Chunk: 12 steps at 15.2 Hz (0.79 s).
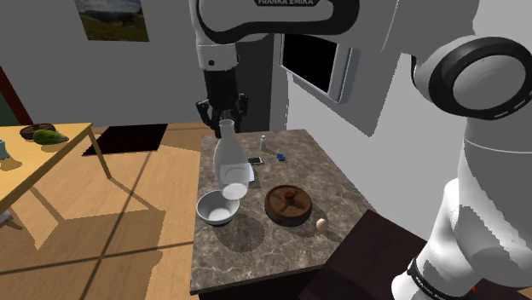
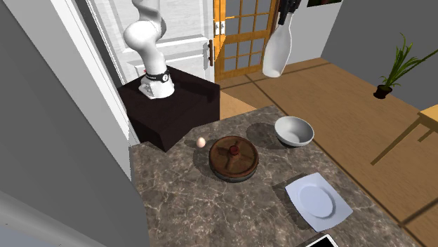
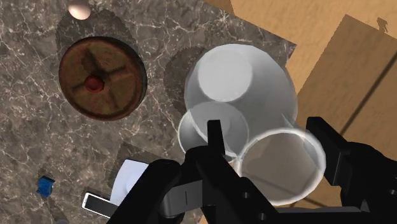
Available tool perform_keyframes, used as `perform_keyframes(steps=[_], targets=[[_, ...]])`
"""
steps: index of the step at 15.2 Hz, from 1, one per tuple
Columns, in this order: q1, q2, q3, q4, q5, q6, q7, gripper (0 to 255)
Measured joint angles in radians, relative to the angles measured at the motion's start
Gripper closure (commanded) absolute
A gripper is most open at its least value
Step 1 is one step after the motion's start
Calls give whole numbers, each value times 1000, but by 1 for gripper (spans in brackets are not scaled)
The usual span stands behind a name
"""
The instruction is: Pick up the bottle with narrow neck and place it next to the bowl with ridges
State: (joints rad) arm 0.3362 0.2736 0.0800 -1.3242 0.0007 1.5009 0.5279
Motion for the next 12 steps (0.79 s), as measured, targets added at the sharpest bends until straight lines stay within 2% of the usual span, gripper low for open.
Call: perform_keyframes(steps=[6,9,10,12], targets=[[89,137,39,191,-15,-53,122,255],[153,269,55,401,-31,-129,188,255],[165,290,57,431,-33,-138,201,255],[169,287,59,403,-33,-113,208,255]])
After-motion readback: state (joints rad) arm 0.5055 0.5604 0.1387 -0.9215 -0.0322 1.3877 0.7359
